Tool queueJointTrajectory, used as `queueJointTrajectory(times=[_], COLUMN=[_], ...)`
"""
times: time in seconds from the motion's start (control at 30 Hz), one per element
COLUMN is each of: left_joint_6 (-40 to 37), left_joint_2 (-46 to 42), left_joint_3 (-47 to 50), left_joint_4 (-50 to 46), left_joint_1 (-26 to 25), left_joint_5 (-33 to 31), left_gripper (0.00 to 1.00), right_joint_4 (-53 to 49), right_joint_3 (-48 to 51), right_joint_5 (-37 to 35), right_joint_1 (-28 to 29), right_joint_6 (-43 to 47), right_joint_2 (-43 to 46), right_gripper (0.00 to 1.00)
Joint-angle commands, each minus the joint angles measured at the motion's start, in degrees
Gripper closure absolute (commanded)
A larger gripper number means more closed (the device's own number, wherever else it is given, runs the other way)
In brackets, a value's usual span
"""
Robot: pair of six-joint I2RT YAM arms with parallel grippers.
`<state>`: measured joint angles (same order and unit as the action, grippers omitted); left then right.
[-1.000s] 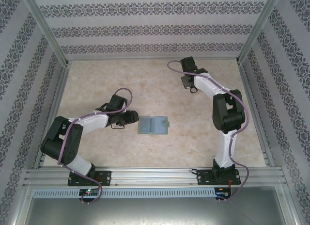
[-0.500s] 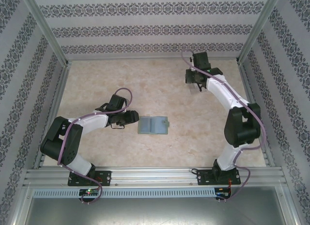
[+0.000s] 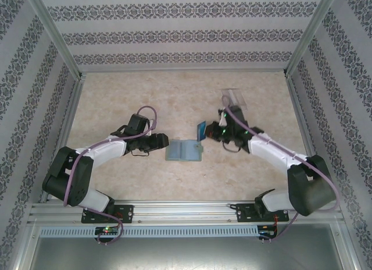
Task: Put the credit cards into the card holder
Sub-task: Pick up the credit card from the storage box, then insert the credit card into the card slot.
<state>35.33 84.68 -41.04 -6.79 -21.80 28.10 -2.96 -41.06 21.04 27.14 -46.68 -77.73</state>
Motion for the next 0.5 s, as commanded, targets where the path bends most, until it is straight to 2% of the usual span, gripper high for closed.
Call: queueJointTrajectory(times=[0.0,0.1,0.17,0.23,0.47], left_joint_6=[0.5,0.8,0.9,0.8,1.3], left_joint_2=[-0.2,1.6,2.4,2.9,4.1], left_joint_3=[1.5,1.3,0.6,0.2,-0.9], left_joint_4=[2.3,3.2,3.1,2.9,1.8], left_joint_1=[-0.7,-0.7,-0.8,-1.0,-1.7], left_joint_5=[2.1,3.0,3.6,3.6,2.9], left_gripper=[0.37,0.37,0.37,0.37,0.42], right_joint_4=[15.1,20.8,29.1,33.4,39.6], right_joint_3=[5.6,8.0,10.4,11.4,12.5], right_joint_5=[2.3,1.2,2.0,3.1,2.9], right_joint_1=[4.3,7.1,7.7,7.8,7.9], right_joint_6=[-9.6,-10.8,-14.0,-15.0,-13.4], right_joint_2=[0.6,-1.6,-4.1,-6.8,-12.6], right_gripper=[1.00,1.00,1.00,1.00,1.00])
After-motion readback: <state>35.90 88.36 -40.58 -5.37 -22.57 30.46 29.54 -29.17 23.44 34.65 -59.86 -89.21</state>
